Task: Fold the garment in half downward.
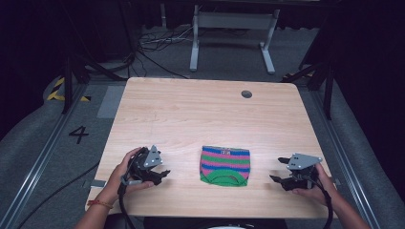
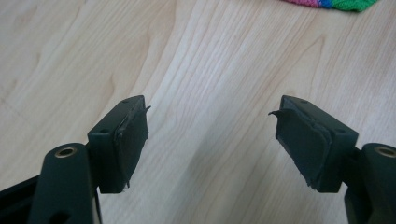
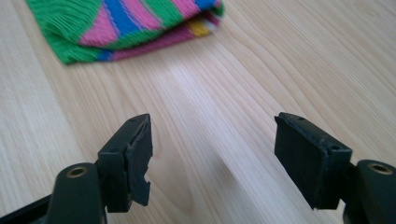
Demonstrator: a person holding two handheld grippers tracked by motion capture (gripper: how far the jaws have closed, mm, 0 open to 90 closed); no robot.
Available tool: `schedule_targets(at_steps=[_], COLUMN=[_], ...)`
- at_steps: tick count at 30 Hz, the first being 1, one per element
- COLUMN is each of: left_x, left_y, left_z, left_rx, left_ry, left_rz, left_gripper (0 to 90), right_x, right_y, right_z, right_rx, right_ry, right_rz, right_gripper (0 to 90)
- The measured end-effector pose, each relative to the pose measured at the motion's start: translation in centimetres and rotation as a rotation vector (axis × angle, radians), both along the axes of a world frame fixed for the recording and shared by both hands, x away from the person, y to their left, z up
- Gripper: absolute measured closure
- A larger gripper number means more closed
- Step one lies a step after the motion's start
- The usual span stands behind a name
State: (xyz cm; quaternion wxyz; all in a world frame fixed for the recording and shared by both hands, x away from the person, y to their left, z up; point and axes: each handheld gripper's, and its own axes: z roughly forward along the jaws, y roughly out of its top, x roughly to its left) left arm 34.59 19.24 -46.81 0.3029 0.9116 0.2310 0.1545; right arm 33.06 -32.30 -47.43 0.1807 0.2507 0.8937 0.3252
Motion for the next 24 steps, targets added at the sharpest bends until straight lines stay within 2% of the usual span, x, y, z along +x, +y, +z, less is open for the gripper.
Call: schedule_targets(at_steps=[7, 12, 14, 15, 17, 21, 24], left_x=[-0.2, 0.2, 0.3, 0.4, 0.5, 0.5, 0.3], left_y=[1.6, 2.6, 3.1, 3.4, 3.9, 4.7, 4.9], left_z=[-0.1, -0.6, -0.8, -1.1, -1.4, -1.5, -2.0], left_rx=[-0.044, -0.037, -0.037, -0.026, -0.031, -0.080, -0.056], left_ry=[0.030, 0.064, 0.073, 0.070, 0.087, 0.094, 0.085], left_rz=[0.021, 0.047, 0.058, 0.075, 0.083, 0.095, 0.086], left_gripper=[23.8, 22.1, 22.1, 22.6, 22.3, 22.2, 22.3], right_x=[-0.5, -1.0, -1.2, -1.5, -1.6, -1.8, -1.9], right_y=[-3.3, -5.0, -5.9, -6.6, -7.1, -8.0, -8.3], right_z=[-1.0, -1.5, -1.7, -2.0, -2.2, -2.5, -2.7], right_rx=[0.016, 0.027, 0.046, 0.061, 0.075, 0.107, 0.127], right_ry=[0.019, 0.034, 0.035, 0.046, 0.062, 0.066, 0.074], right_rz=[-0.083, -0.125, -0.144, -0.163, -0.179, -0.222, -0.240], right_gripper=[27.1, 25.1, 24.6, 24.4, 23.8, 23.0, 21.5])
